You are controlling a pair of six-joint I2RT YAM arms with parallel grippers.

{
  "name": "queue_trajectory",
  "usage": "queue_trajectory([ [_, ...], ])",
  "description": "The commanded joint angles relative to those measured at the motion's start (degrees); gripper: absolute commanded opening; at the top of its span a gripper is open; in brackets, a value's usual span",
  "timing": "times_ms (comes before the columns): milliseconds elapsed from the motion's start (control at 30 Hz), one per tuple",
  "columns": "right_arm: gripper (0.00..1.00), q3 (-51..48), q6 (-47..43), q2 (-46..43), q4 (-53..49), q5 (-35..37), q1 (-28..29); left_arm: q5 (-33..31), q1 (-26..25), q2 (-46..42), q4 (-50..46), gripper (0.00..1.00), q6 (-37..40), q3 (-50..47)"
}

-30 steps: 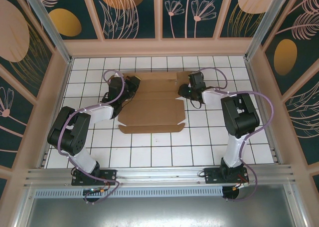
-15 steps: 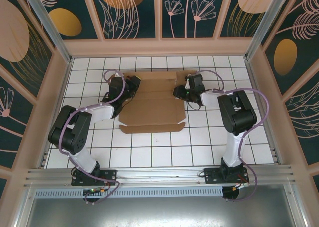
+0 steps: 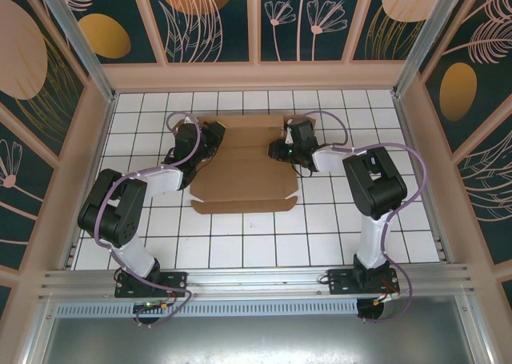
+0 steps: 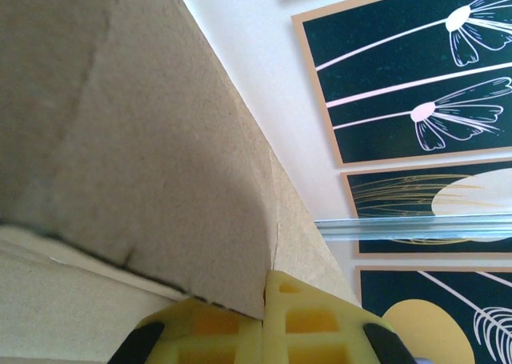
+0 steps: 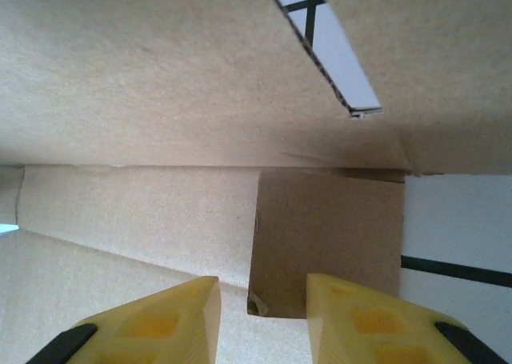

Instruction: Fold the paper box

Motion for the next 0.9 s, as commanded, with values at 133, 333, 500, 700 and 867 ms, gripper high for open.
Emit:
queue_trajectory([
  [133, 0.30, 2.56, -1.65, 4.03, -1.56, 3.09, 0.52, 2.27, -0.22, 1.33, -4.48, 0.00, -0.95, -2.74],
  [333, 0.27, 3.88, -2.52, 6.33, -2.98, 5.08, 2.35, 2.36, -0.21, 0.99, -5.05, 0.00, -1.29, -3.38],
  [500, 0.29, 0.62, -2.84, 0.21, -0.55, 3.73, 1.66, 0.56, -0.22, -0.94, -7.10, 0.00, 0.18, -2.97],
  [700, 0.35, -3.56, -5.62, -9.77, 0.39, -7.27, -2.21, -0.23, -0.22, -0.58, -8.95, 0.00, 0.22, -2.15],
  [867, 0.38, -10.25, -8.97, -21.28, 2.30, -6.29, -5.07, -0.18, -0.22, -0.19, -9.87, 0.00, 0.37, -0.91],
])
